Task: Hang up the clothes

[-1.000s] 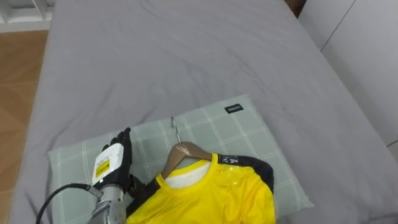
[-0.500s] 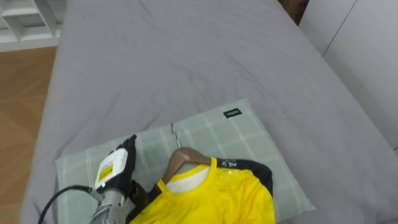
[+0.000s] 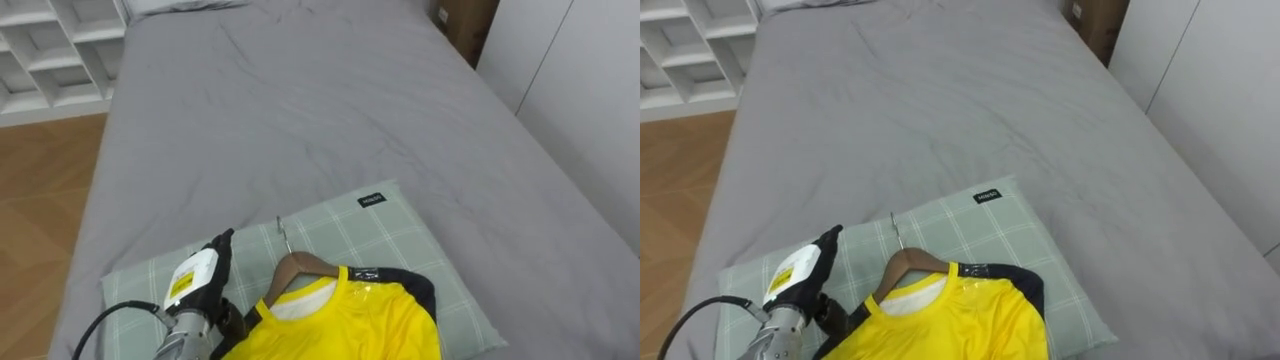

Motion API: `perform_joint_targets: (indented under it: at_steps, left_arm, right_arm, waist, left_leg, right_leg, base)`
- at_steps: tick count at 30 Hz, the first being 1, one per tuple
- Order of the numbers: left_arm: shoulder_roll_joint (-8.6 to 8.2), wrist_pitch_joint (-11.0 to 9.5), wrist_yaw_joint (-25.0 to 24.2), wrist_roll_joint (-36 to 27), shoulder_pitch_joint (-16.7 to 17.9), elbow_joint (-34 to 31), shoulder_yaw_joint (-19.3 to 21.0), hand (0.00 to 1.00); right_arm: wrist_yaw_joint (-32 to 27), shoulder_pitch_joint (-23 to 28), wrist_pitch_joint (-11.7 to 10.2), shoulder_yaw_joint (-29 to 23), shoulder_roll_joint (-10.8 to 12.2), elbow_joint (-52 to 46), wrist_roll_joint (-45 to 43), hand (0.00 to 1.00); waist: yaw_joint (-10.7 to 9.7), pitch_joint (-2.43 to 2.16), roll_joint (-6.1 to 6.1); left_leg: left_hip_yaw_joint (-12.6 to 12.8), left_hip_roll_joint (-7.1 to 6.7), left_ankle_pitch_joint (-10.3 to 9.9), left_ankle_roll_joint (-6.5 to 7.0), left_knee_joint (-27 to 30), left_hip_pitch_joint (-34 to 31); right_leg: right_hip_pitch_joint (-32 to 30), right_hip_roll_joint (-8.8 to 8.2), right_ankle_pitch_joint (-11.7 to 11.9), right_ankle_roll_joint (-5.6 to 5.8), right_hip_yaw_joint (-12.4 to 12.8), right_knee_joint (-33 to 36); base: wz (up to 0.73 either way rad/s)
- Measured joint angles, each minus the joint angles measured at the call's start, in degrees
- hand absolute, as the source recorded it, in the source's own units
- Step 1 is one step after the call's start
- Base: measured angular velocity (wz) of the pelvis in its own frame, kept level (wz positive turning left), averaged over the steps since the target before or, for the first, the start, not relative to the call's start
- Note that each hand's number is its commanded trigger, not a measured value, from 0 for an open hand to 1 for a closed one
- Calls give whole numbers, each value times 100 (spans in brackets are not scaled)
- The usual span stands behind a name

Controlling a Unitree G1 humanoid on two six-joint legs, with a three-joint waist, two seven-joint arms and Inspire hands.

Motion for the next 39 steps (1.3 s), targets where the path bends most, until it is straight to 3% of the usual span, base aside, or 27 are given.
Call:
perform_joint_targets:
  at_steps: [10,25,31,39]
  left_arm:
    - [3,10,-162,8,0,-316,-5,0]
    - [-4,19,-611,-49,126,-286,-126,0]
    - [-150,16,-783,-53,291,-148,-194,0]
    - [-255,16,-796,-54,291,-53,-184,0]
  right_arm:
    - [-11,-6,56,-3,-22,4,-7,0]
    - [-16,-17,53,108,-27,3,21,0]
    - [-14,-35,54,109,-2,2,42,0]
    - [-13,-50,53,106,-2,3,40,0]
  waist:
    - [46,0,-9]
    - [53,21,-37]
    - [69,80,-133]
    - [59,70,-131]
  left_leg:
    - [3,10,0,0,47,-11]
    - [-3,10,-1,-1,32,-3]
    - [43,8,-1,0,33,-35]
    - [48,12,-1,0,39,-103]
  right_leg:
    - [-3,-6,-7,-6,-64,5]
    - [7,-14,-14,-3,-62,-1]
    - [-26,-10,-28,8,-26,-20]
    - [-103,-5,-21,-1,-27,-2]
  base:
    - [0]
    - [0]
    - [-3]
    - [0]
